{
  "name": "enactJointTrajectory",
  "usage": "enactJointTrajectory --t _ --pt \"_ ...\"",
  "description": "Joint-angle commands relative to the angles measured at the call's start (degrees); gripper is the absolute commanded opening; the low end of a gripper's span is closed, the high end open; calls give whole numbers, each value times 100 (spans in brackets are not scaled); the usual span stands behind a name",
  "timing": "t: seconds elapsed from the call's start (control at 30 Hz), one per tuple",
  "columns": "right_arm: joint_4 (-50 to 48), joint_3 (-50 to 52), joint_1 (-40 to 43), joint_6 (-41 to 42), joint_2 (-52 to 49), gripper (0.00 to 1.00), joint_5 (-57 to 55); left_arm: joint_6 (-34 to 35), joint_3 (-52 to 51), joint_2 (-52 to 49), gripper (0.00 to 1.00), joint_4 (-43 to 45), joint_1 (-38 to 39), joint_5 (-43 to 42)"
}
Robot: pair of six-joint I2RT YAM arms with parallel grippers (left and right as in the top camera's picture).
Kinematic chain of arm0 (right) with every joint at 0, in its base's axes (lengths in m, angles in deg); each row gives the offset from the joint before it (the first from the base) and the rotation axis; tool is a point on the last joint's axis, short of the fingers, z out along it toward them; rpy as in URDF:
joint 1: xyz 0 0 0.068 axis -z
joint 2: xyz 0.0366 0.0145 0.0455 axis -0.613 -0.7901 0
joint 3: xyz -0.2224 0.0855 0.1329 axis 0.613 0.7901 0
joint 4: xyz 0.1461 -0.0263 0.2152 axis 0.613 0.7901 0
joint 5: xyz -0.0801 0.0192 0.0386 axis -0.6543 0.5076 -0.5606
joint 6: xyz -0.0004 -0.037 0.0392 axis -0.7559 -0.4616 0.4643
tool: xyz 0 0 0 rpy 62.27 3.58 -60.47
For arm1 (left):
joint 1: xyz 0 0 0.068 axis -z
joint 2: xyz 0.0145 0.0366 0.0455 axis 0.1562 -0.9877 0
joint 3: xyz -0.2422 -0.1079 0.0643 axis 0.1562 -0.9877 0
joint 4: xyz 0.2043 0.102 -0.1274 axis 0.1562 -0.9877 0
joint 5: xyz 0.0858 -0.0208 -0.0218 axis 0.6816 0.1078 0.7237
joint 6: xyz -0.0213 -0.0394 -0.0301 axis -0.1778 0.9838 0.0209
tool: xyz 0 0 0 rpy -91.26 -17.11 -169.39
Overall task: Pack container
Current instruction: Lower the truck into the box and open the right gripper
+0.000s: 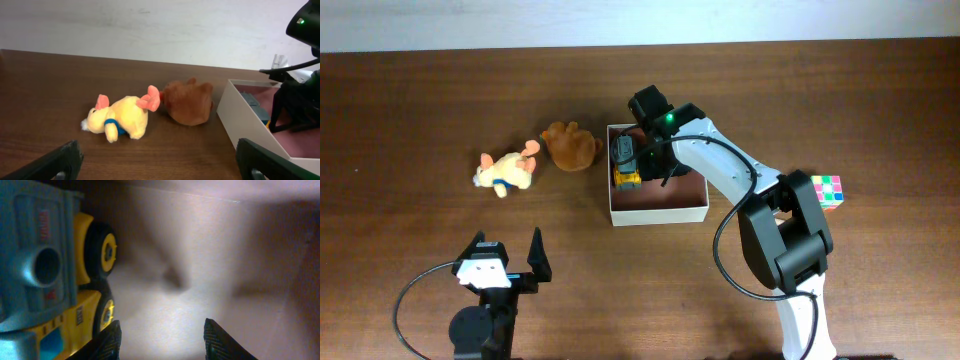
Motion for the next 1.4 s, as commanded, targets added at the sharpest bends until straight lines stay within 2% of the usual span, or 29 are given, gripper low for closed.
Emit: enactJointTrajectory --t 0.0,0.57,1.17,1.37 --pt "-28 50 33 50 -26 49 352 -92 -26 44 100 7 -24 -61" --pt "-319 50 122 70 -26 48 389 -92 -26 44 100 4 -24 -61" --pt "-229 37 911 57 -24 48 212 -92 -26 44 100 7 -24 -61" --pt "-201 39 894 514 -24 47 105 -92 -26 44 99 4 -24 -61"
